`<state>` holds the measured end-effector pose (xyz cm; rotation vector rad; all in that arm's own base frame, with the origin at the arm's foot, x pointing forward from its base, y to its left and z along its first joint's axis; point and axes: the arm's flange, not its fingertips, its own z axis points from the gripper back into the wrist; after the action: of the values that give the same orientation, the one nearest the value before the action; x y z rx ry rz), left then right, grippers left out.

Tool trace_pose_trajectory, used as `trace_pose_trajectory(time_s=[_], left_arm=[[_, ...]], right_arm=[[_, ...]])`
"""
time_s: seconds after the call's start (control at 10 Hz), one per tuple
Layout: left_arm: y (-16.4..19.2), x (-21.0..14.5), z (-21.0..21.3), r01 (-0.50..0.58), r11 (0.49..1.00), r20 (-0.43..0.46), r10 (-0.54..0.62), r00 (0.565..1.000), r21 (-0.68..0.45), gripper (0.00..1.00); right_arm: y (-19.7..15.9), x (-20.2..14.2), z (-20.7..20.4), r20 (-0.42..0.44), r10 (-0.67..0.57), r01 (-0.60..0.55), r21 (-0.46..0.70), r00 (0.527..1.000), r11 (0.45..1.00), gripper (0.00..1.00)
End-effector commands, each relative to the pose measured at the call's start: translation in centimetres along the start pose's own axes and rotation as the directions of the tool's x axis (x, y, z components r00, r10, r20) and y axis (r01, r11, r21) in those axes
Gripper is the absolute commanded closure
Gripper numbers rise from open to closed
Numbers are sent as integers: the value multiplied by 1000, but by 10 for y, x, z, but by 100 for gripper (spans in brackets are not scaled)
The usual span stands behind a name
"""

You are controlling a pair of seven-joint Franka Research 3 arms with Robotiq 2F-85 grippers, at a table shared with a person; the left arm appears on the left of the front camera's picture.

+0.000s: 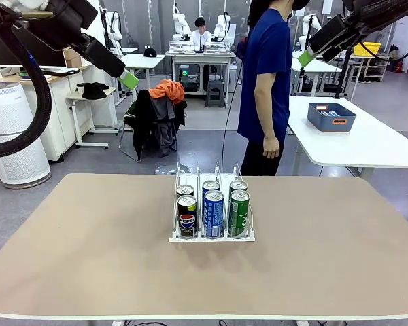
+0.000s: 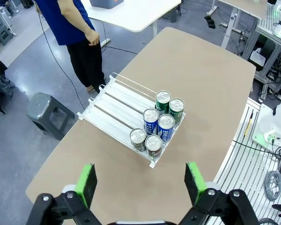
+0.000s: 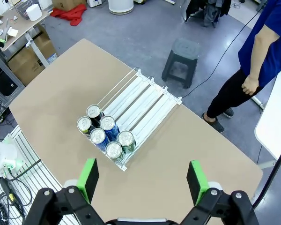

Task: Fill the beverage cans into the dispenser.
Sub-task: Pick up the Sprite handed by the human.

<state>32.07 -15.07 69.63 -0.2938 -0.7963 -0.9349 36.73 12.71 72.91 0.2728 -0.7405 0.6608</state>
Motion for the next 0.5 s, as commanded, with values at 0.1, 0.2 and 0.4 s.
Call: trace_pose_trajectory(time_s=[0.1,0.2,0.4], left_arm=[[1,0,0,-8,1000,5,8,1000,6,0],[1,0,0,-8,1000,5,8,1000,6,0],[1,0,0,-8,1000,5,8,1000,6,0]], right_arm=[[1,-1,-1,0,-3,3,5,1000,1000,0],[1,-1,-1,0,-3,3,5,1000,1000,0],[1,-1,-1,0,-3,3,5,1000,1000,0]])
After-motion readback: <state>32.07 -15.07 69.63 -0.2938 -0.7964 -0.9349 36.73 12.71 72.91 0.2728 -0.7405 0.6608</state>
